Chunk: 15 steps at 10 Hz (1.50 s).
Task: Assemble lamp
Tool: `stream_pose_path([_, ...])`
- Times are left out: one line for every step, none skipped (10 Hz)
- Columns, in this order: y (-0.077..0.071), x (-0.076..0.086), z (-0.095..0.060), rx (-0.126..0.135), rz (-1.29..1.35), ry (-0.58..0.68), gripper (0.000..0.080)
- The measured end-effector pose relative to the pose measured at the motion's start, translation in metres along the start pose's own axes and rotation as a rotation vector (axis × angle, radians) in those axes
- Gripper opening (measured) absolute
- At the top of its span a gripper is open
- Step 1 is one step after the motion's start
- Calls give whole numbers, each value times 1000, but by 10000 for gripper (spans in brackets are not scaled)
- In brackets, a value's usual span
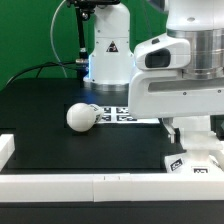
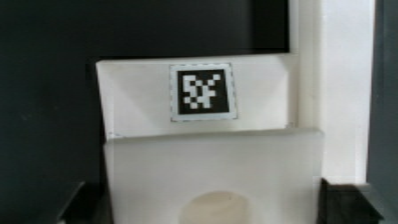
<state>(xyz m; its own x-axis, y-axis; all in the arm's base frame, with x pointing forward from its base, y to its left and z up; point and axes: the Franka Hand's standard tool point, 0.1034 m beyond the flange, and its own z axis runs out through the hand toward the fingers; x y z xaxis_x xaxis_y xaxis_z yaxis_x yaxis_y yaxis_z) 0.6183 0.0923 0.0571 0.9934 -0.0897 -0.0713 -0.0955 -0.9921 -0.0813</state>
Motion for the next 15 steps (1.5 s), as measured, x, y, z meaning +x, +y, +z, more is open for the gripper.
stream_pose_path([0, 0, 0, 0, 0, 0, 624])
stream_pose_path([0, 0, 0, 0, 0, 0, 676])
stream_pose_path([0, 0, 0, 0, 0, 0, 693])
stream_pose_path([1, -1, -3, 3, 5, -7, 693])
stream_pose_path([4, -8, -21, 9, 13, -23, 693])
stream_pose_path([12, -17, -38, 12, 15, -42, 698])
stream_pose_path([28, -26, -53, 13, 31, -65, 698])
stream_pose_path([46, -31, -62, 14, 42, -75, 698])
stream_pose_path([65, -31, -67, 27, 82, -84, 698])
stream_pose_path([72, -24, -70, 51, 122, -87, 698])
stream_pose_path([70, -23, -69, 48, 115, -82, 698])
stream_pose_path([68, -24, -69, 48, 112, -84, 698])
stream_pose_path([69, -24, -69, 48, 113, -83, 698])
stream_pose_path([69, -24, -68, 48, 114, -84, 698])
stream_pose_path([74, -27, -68, 56, 132, -88, 698])
